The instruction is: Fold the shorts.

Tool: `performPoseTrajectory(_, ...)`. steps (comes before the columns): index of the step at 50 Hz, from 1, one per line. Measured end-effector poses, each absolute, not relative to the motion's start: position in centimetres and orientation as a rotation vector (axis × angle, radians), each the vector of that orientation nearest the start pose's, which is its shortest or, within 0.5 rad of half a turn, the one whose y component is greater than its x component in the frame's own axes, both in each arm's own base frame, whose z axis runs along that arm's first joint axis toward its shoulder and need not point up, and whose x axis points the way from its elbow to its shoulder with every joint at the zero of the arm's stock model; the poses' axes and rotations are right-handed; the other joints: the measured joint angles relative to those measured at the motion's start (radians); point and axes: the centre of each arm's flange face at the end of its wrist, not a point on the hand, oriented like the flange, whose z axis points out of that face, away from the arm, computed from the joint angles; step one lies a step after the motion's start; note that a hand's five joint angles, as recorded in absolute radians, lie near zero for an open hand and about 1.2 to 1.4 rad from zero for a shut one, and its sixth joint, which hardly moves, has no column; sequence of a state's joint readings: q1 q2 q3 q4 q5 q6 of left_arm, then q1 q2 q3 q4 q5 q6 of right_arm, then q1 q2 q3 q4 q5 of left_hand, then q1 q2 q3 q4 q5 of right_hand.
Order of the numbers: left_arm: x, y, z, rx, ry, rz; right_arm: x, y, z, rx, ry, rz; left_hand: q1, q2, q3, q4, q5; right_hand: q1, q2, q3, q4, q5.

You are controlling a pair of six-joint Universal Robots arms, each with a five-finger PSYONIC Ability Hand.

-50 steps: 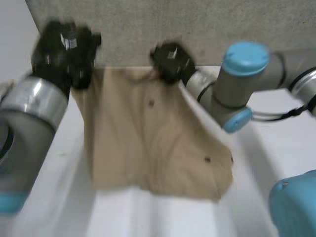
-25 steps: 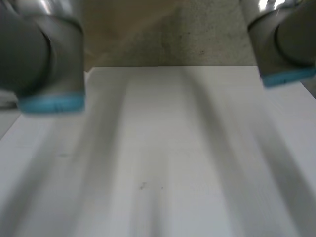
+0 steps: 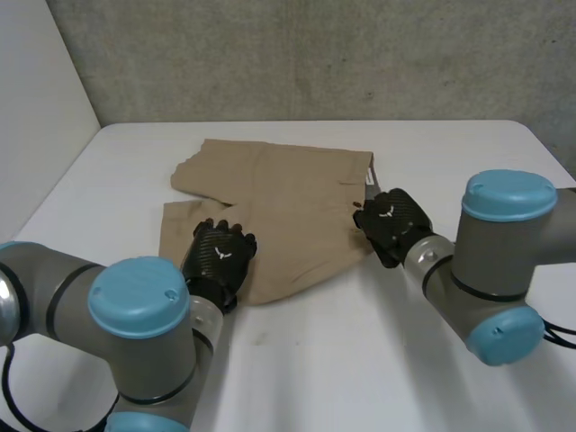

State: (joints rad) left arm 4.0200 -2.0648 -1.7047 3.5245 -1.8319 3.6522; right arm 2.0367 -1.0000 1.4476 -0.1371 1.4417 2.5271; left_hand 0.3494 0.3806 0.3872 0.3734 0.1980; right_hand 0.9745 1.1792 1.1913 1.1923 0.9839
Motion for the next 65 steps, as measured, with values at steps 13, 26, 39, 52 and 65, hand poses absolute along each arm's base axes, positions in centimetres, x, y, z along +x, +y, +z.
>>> performPoseTrajectory(13,-26.1,-20.5,17.4,0.978,2.172,-1.893,25.9,-26.3,15.6,-1.158,2.268,-1.754,-0.070,-0.110,-0.111,-0.103,-0.115,0.000,0.000,0.000,0.000,0.000)
performPoseTrajectory(26,-24.0,-19.0,15.1,0.957,2.440,-1.811,25.3,-26.1,15.2,-0.967,2.311,-1.678,0.078,0.047,0.038,0.052,0.057,0.000,0.000,0.000,0.000,0.000)
performPoseTrajectory(39,-23.3,-19.5,14.0,0.933,2.457,-1.758,25.2,-26.0,15.0,-0.973,2.319,-1.670,0.186,0.152,0.144,0.163,0.160,0.000,0.000,0.000,0.000,0.000)
performPoseTrajectory(52,-23.4,-20.8,12.6,0.915,2.464,-1.734,25.2,-26.0,15.0,-0.972,2.321,-1.674,0.289,0.249,0.237,0.256,0.251,0.000,0.000,0.000,0.000,0.000)
performPoseTrajectory(65,-23.3,-21.0,12.6,0.904,2.450,-1.756,25.2,-26.1,15.2,-0.983,2.319,-1.685,0.757,0.813,0.796,0.818,0.792,0.000,0.000,0.000,0.000,0.000)
